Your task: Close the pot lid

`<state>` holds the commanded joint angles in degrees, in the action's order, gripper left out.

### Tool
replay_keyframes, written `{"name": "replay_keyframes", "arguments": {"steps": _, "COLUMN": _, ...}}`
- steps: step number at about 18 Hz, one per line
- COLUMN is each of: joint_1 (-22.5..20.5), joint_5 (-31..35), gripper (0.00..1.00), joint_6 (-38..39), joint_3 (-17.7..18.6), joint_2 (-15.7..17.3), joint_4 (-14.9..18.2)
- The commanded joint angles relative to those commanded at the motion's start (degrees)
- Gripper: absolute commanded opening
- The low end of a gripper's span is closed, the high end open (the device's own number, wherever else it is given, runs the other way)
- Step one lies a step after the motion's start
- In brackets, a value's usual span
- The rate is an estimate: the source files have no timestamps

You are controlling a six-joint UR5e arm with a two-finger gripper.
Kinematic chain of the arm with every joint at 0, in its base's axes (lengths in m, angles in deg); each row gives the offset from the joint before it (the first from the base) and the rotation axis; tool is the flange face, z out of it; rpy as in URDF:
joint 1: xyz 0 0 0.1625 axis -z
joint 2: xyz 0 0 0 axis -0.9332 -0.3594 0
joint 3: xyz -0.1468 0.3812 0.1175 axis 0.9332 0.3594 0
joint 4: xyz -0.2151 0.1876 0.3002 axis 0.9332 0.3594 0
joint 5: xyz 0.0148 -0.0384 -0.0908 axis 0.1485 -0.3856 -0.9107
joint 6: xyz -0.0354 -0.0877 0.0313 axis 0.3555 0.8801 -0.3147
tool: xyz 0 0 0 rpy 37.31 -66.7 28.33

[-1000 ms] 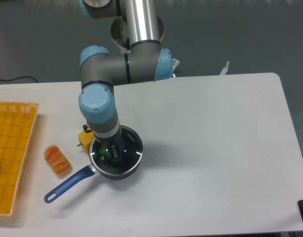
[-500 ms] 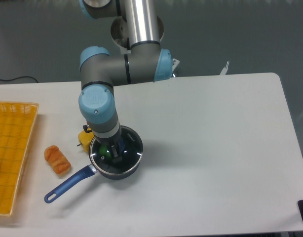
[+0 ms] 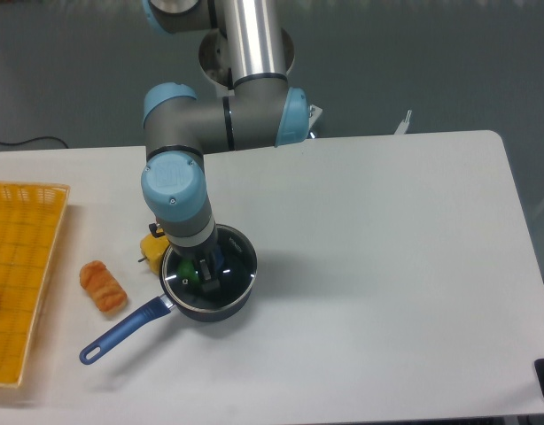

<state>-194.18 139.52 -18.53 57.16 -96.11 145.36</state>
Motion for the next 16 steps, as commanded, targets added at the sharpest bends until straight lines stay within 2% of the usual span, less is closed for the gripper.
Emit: {"name": "replay_keyframes", "arguments": {"steps": 16, "joint_1": 0.2, "joint_5": -0.2, "gripper": 0.60, "joint_6": 0.8, "joint_3": 0.0, "joint_2": -0.3, "joint_4": 0.0}}
